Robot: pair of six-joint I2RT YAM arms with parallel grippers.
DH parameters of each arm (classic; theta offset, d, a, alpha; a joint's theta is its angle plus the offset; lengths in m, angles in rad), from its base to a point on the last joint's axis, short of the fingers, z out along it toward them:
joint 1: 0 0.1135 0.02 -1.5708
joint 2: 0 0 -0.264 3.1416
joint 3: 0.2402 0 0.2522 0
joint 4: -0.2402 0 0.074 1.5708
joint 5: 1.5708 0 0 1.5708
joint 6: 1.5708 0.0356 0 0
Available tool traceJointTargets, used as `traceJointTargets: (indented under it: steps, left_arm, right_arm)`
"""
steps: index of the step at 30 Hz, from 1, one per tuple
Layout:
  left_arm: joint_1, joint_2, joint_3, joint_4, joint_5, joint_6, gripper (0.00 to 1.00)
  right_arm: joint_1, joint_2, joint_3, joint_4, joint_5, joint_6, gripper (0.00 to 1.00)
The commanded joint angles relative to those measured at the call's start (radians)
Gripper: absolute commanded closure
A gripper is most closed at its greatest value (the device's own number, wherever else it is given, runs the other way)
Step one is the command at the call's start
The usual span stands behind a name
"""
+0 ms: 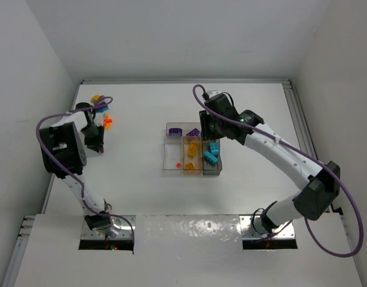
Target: Sort the legos into containers by color
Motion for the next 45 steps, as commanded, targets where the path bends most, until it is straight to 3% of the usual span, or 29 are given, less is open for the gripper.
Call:
traceJointTargets:
  steps: [1,4,5,9,13,16,20,24,26,29,31,34,36,40,43,45]
  left_arm:
    - [-0.075,-0.118,0.063,-0.019,0.113,0.082,1.0]
    - [-0.19,-0.201,0.126,-0.073,0.174,0.123,1.0]
    - [-0.274,-0.21,0.176,-0.096,0.231,0.125,1.0]
    - [-0.488,-0.172,0.293,-0.227,0.398,0.128,1.0]
    - [-0.702,-0.122,0.301,-0.231,0.368,0.115,1.0]
    - [-0.781,-0.07,0.293,-0.22,0.32,0.099,0.96]
    - [-0.795,-0.05,0.281,-0.2,0.267,0.084,0.89]
    - [-0.809,-0.051,0.255,-0.203,0.263,0.082,0.63]
    - [-0.817,-0.051,0.244,-0.206,0.256,0.081,0.6]
    - [-0.815,-0.056,0.233,-0.208,0.233,0.075,0.42]
    - [-0.815,-0.062,0.253,-0.22,0.213,0.07,0.41]
    - [-0.806,-0.063,0.353,-0.26,0.153,0.05,0.41]
    - [-0.739,-0.06,0.469,-0.265,0.086,-0.016,0.41]
    - [-0.434,-0.019,0.678,-0.231,0.081,-0.245,0.41]
    - [-0.134,-0.039,0.665,-0.09,-0.011,-0.412,0.41]
    - [-0.018,-0.045,0.605,0.017,-0.098,-0.535,0.42]
  right_arm:
    - [0.005,-0.021,0.03,0.011,0.011,-0.004,0.62]
    - [0.005,-0.033,0.027,0.022,0.013,0.004,0.62]
    - [0.005,-0.038,0.024,0.025,0.017,0.009,0.62]
    - [0.005,-0.096,-0.034,0.045,0.051,0.026,0.62]
    - [0.003,-0.185,-0.124,0.086,0.086,0.035,0.62]
    - [0.003,-0.252,-0.209,0.122,0.125,0.036,0.62]
    - [0.003,-0.304,-0.246,0.125,0.142,0.036,0.62]
    - [0.003,-0.332,-0.26,0.123,0.149,0.021,0.62]
    - [0.003,-0.337,-0.261,0.123,0.158,0.013,0.61]
    - [0.003,-0.338,-0.258,0.125,0.157,0.004,0.61]
    - [0.003,-0.337,-0.255,0.126,0.155,0.0,0.61]
    - [0.003,-0.334,-0.253,0.134,0.149,-0.004,0.61]
    - [0.003,-0.331,-0.25,0.133,0.146,-0.001,0.6]
    - [0.003,-0.321,-0.247,0.136,0.136,-0.004,0.6]
    - [0.003,-0.303,-0.234,0.128,0.134,-0.004,0.6]
    - [0.003,-0.279,-0.223,0.125,0.125,-0.002,0.6]
